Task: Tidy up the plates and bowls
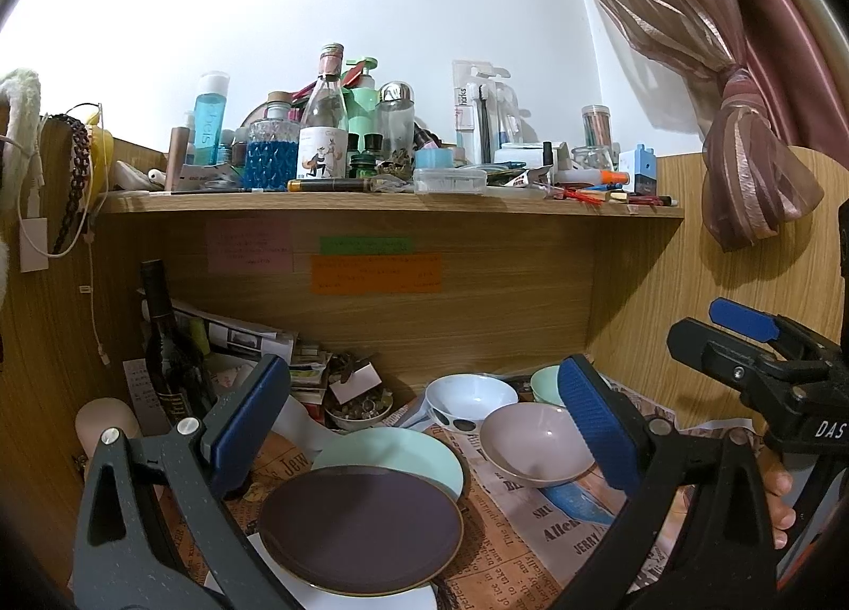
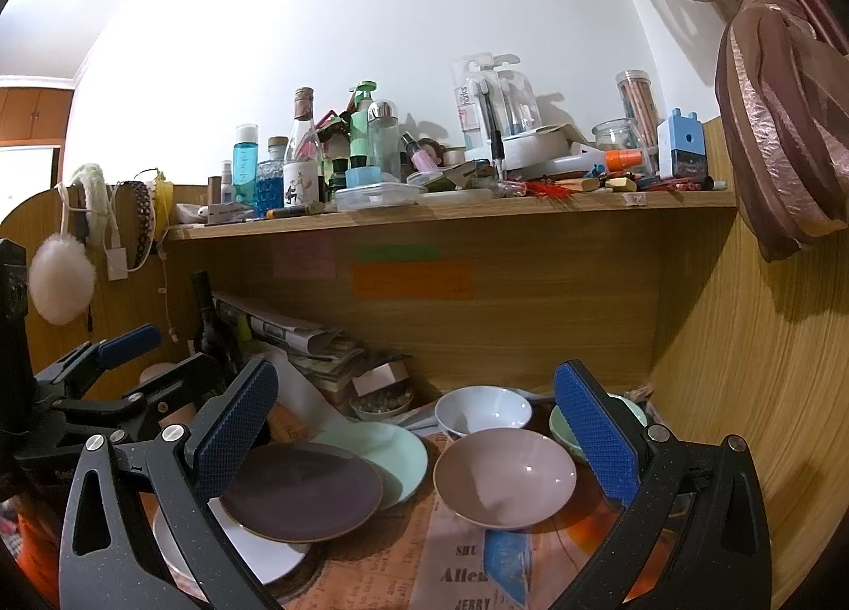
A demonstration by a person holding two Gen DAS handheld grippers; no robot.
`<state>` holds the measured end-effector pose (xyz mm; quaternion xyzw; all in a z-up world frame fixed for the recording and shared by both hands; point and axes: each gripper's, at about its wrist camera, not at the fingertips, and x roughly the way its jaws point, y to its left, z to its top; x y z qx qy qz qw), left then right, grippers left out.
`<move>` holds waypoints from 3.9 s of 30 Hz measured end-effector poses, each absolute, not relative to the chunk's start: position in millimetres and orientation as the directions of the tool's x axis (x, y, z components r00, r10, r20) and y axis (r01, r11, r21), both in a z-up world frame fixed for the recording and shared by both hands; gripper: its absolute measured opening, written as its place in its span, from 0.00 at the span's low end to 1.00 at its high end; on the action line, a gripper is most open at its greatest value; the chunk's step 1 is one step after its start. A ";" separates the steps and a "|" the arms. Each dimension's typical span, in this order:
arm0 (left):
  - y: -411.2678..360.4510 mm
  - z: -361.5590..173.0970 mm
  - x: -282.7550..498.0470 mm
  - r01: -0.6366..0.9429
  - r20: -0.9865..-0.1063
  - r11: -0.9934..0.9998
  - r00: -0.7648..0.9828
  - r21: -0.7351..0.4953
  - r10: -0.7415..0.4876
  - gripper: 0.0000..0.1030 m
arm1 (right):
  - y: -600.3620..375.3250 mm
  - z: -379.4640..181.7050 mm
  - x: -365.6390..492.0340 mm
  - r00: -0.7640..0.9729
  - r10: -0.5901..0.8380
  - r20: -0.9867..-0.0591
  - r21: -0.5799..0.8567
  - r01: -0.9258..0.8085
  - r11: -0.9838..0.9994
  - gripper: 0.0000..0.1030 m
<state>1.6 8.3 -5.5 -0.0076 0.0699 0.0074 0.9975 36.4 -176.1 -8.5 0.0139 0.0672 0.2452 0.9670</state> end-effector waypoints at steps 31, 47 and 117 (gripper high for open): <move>57.8 -32.2 27.8 -0.050 -0.258 0.998 0.965 -0.033 0.040 1.00 | -135.4 -44.7 73.1 0.816 0.521 -0.253 0.017 -0.534 0.845 1.00; 138.8 -99.4 71.7 -0.115 -0.515 0.991 0.855 -0.064 0.066 0.82 | -101.8 -103.2 132.9 0.694 0.540 -0.476 0.131 -0.551 0.824 1.00; 159.2 -146.4 110.3 -0.082 -0.716 0.984 0.695 -0.160 -0.059 0.28 | -65.7 -156.1 163.8 0.471 0.586 -0.659 0.291 -0.560 0.776 0.30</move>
